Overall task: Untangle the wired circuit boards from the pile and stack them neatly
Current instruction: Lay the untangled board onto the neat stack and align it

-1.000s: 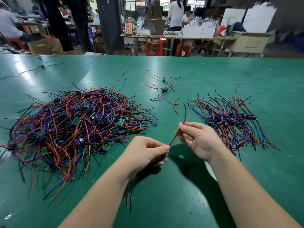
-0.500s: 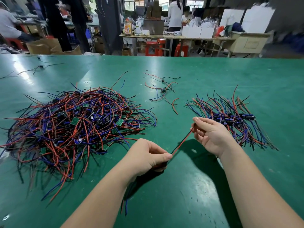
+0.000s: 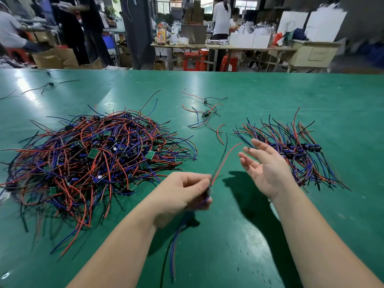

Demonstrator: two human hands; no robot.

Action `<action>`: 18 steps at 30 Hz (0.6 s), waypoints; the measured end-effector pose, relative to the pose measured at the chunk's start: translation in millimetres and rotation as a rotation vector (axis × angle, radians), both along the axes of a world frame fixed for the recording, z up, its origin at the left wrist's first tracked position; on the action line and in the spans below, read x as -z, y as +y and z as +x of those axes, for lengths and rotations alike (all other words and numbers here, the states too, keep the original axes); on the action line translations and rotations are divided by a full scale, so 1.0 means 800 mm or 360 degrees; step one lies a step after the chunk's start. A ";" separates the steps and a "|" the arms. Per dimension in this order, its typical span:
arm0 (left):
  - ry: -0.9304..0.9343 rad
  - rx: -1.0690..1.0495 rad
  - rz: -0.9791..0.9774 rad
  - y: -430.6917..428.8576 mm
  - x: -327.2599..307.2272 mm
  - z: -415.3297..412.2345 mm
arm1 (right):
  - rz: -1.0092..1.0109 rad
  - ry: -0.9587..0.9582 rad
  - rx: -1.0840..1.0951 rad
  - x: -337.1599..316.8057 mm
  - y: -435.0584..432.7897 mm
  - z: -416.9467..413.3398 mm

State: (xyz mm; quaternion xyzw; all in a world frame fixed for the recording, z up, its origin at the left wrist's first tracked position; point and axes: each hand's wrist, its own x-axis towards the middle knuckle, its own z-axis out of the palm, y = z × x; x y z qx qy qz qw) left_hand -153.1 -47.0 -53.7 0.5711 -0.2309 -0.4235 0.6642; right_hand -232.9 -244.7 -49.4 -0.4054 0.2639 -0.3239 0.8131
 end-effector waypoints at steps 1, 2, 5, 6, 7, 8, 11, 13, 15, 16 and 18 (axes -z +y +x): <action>0.0068 -0.0010 -0.0132 0.000 -0.004 0.001 | -0.0038 0.0067 -0.0086 0.001 0.007 0.002; 0.0152 -0.0043 -0.0259 0.000 -0.009 0.002 | -0.0150 0.0167 -0.0195 0.003 0.017 0.002; 0.0485 -0.0214 -0.0585 -0.001 -0.018 0.006 | -0.0815 0.0417 -0.0572 0.008 0.055 0.004; 0.0569 -0.0277 -0.0654 -0.001 -0.019 0.008 | -0.0955 0.0383 -0.0689 0.007 0.069 0.004; 0.0622 -0.0339 -0.0695 -0.002 -0.019 0.008 | -0.0991 0.0295 -0.0768 0.005 0.081 0.005; 0.0650 -0.0393 -0.0720 -0.003 -0.018 0.008 | -0.0944 0.0175 -0.0798 0.002 0.092 0.004; 0.0672 -0.0517 -0.0741 -0.008 -0.014 0.004 | -0.0541 -0.0195 -0.0687 -0.008 0.108 0.007; 0.0576 -0.0570 -0.0701 -0.011 -0.009 -0.001 | -0.0257 -0.0265 -0.0543 -0.013 0.107 0.010; 0.0384 -0.0600 -0.0648 -0.015 -0.005 -0.008 | 0.0015 -0.0228 -0.0411 -0.015 0.102 0.012; 0.0262 -0.0594 -0.0630 -0.017 -0.003 -0.011 | 0.0132 -0.0213 -0.0376 -0.017 0.100 0.012; 0.0010 -0.0494 -0.0620 -0.018 0.001 -0.016 | 0.0315 -0.0223 -0.0359 -0.018 0.094 0.011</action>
